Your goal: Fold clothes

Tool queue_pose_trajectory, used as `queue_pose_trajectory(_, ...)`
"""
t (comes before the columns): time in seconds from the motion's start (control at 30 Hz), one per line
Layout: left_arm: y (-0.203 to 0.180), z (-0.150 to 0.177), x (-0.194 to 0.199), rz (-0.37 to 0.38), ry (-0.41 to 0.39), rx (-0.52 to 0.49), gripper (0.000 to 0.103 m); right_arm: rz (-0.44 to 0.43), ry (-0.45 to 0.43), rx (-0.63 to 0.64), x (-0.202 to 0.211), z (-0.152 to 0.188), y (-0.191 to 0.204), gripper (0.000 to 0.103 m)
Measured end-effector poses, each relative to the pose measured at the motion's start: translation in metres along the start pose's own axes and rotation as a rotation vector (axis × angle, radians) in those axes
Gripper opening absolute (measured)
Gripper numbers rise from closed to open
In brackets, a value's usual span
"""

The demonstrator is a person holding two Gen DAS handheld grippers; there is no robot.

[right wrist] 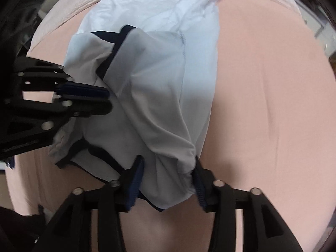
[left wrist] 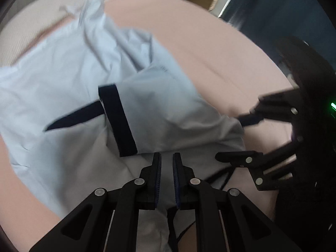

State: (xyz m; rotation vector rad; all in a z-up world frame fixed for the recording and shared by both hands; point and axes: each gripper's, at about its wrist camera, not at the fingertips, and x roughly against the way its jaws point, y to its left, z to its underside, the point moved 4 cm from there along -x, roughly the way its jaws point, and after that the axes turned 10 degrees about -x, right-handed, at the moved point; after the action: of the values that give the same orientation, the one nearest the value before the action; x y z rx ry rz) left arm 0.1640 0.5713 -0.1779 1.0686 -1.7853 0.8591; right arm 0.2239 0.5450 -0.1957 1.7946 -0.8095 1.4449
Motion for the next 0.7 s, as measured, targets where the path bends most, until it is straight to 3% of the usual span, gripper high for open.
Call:
queue_pose_trajectory(0.07, -0.003, 0.003, 0.014, -0.031, -0.038, -0.025, 0.017, 0.032, -0.009, 0.026, 0.004, 0.001, 0.002, 0.066)
queue_pose_trajectory(0.1, -0.005, 0.006, 0.022, -0.039, -0.06, -0.024, 0.036, 0.047, -0.016, 0.03, 0.006, 0.002, 0.002, 0.067)
queue_pose_trajectory(0.13, -0.005, 0.009, 0.029, -0.05, -0.076, -0.016, 0.072, 0.065, -0.024, 0.032, 0.009, 0.003, 0.001, 0.068)
queue_pose_trajectory(0.2, -0.006, 0.016, 0.041, -0.068, -0.103, -0.003, 0.101, 0.109, -0.048, 0.041, 0.013, 0.005, 0.001, 0.07)
queue_pose_trajectory(0.27, -0.009, 0.021, 0.047, -0.085, -0.106, -0.012, 0.101, 0.149, -0.069, 0.059, 0.018, 0.008, 0.001, 0.072)
queue_pose_trajectory(0.47, -0.034, 0.054, 0.057, -0.237, -0.072, -0.064, 0.101, 0.249, -0.124, 0.157, 0.027, 0.02, 0.009, 0.072)
queue_pose_trajectory(0.7, -0.041, 0.092, 0.058, -0.318, -0.028, -0.108, 0.101, 0.421, -0.272, 0.404, 0.027, 0.04, 0.036, 0.072)
